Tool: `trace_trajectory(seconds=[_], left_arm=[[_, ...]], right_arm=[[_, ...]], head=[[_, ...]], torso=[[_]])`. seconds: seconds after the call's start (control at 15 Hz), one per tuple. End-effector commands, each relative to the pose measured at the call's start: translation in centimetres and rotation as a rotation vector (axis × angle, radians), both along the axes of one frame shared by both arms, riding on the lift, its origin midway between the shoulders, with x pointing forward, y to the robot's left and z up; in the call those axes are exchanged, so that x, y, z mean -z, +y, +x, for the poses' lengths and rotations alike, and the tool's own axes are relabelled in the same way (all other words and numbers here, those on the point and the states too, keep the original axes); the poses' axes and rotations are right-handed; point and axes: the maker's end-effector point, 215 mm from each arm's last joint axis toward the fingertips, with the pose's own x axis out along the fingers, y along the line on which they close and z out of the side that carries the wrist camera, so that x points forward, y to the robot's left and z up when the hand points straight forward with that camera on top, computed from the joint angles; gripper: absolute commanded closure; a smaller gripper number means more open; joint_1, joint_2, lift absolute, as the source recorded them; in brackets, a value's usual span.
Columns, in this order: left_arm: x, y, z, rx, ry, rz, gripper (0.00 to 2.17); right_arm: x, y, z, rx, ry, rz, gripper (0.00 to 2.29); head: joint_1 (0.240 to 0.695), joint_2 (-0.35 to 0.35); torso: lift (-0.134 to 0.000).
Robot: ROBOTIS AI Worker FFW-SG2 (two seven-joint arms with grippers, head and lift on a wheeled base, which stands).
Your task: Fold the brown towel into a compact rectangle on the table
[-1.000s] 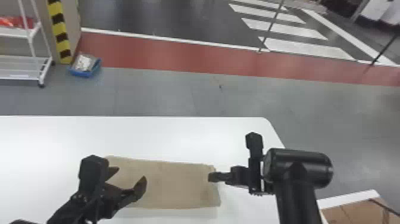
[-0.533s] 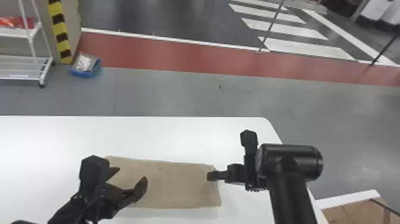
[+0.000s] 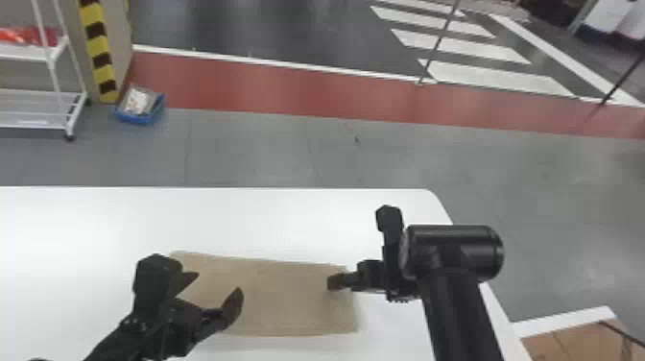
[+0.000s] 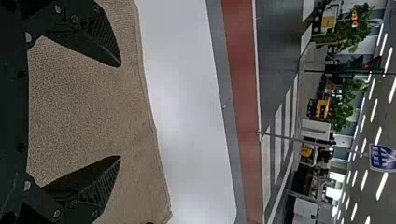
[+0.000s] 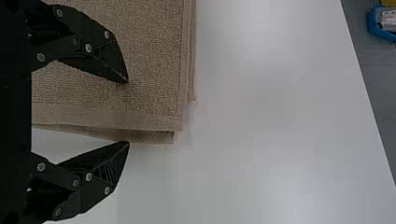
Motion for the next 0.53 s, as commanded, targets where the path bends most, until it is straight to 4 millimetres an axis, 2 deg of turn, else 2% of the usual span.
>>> trace_trajectory(seconds=[0.0, 0.33, 0.47], left_arm=[[0.0, 0.1, -0.3, -0.001, 0.000, -0.001, 0.21], [0.1, 0.0, -1.0, -0.002, 0.005, -0.003, 0.21], [0.1, 0.1, -1.0, -0.004, 0.006, -0.001, 0.21]], right_arm=[[0.1, 0.6, 0.1, -0.012, 0.008, 0.002, 0.57], [0.2, 1.9, 0.5, -0.036, 0.018, 0.007, 0.61], [0.1, 2.0, 0.5, -0.038, 0.019, 0.013, 1.04]], head=[[0.695, -0.300], [0.695, -0.284], [0.695, -0.279]], torso=[[0.000], [0.000], [0.000]])
